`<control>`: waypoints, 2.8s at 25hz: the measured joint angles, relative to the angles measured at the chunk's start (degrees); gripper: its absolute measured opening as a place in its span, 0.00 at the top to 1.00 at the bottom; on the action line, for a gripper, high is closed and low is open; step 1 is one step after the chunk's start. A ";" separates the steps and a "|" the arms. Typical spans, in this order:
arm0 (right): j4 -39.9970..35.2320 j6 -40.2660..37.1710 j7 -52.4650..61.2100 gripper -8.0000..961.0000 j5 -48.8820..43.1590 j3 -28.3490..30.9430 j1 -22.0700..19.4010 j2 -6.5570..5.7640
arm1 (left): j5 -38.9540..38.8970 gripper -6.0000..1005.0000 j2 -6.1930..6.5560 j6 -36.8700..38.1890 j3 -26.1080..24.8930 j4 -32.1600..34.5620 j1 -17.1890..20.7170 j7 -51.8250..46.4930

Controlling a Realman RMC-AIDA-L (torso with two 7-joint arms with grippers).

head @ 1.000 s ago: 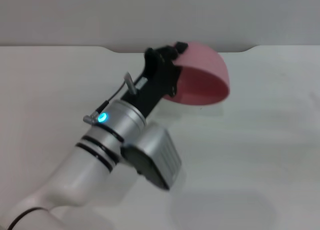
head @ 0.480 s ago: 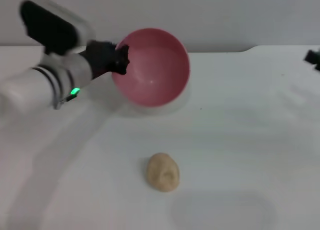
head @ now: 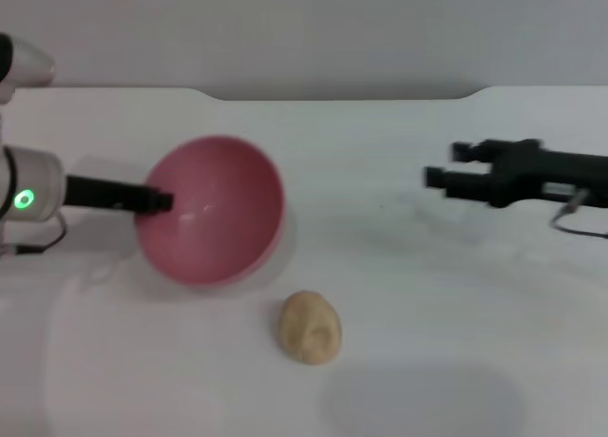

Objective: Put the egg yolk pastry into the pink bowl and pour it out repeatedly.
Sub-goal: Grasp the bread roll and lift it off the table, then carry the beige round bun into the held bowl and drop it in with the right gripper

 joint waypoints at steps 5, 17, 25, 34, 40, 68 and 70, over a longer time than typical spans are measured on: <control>6.28 2.79 0.07 0.31 -0.35 -8.00 5.87 0.15 | 6.87 0.99 -2.74 2.63 -2.84 9.50 5.66 -1.63; 14.53 6.23 0.12 0.31 0.15 -20.37 11.84 0.79 | 8.16 0.99 -2.80 2.08 -1.86 12.11 7.86 -2.11; 16.65 6.37 0.14 0.33 2.30 -23.59 12.07 0.97 | 15.37 0.99 -2.82 2.07 -1.95 13.03 7.78 -3.50; 17.64 11.29 0.20 0.36 13.10 -40.24 13.26 1.14 | 15.47 0.99 -2.94 2.36 -1.74 13.06 7.33 -3.58; 15.64 18.36 3.90 0.39 16.66 -49.60 12.88 1.15 | 15.36 0.99 -2.95 2.67 -1.76 13.46 7.14 -3.66; -22.68 -2.19 12.33 0.65 -5.66 -34.98 1.62 0.17 | 14.73 0.99 -3.72 7.89 18.14 7.03 -12.05 -15.97; -22.66 -0.60 13.80 0.66 -6.74 -36.16 1.49 0.28 | 14.19 0.99 -3.73 7.80 18.72 7.16 -12.51 -16.21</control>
